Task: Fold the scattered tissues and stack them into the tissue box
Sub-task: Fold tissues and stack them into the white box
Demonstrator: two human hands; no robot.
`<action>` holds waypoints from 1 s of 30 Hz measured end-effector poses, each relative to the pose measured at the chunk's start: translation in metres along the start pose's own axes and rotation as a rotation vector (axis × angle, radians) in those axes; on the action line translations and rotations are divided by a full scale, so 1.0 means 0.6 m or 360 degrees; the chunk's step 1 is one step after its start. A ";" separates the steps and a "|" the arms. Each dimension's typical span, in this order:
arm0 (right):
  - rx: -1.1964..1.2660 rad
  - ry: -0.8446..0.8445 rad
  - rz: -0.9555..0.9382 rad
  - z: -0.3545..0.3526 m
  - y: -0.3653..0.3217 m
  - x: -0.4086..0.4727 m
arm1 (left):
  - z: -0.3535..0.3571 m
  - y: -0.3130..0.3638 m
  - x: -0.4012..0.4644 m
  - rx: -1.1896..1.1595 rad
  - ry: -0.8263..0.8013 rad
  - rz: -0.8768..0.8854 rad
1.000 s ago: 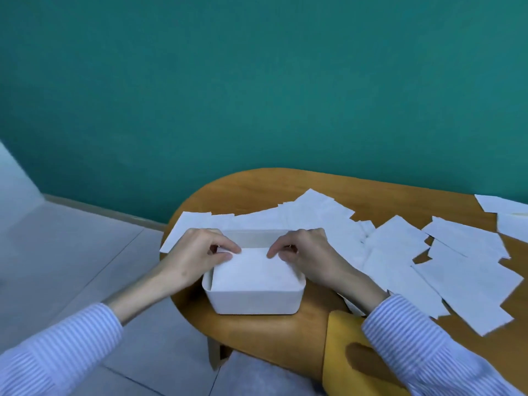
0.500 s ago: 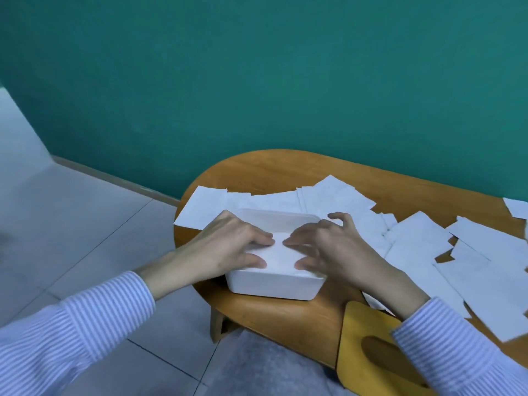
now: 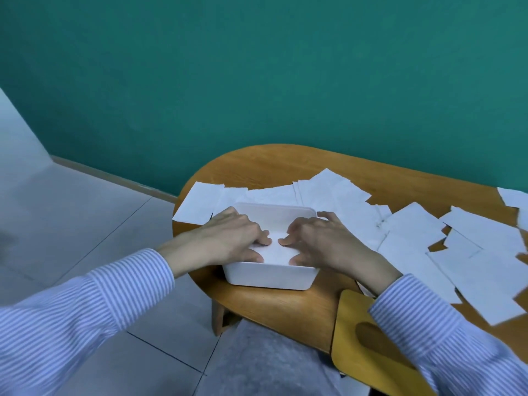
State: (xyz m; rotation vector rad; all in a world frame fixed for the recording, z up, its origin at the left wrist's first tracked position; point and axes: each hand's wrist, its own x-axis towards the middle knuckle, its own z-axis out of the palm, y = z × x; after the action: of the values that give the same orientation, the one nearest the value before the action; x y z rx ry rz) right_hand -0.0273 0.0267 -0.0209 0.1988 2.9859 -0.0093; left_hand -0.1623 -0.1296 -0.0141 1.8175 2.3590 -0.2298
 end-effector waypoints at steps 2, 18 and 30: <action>0.0186 0.0168 -0.0014 0.000 0.010 -0.016 | -0.003 0.008 -0.004 -0.0002 0.0209 0.0004; -0.0005 0.0496 0.0657 0.098 0.196 -0.280 | 0.014 0.287 0.144 0.0038 0.0616 0.0168; 0.0083 0.0401 0.0530 0.183 0.276 -0.335 | 0.086 0.363 0.218 -0.0030 0.0279 0.0339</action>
State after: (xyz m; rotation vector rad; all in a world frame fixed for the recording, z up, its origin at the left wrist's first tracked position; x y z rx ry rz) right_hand 0.2080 0.1629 -0.0989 0.7534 3.1588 -0.0269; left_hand 0.0168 0.0376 -0.0982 2.1397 2.2405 -0.0230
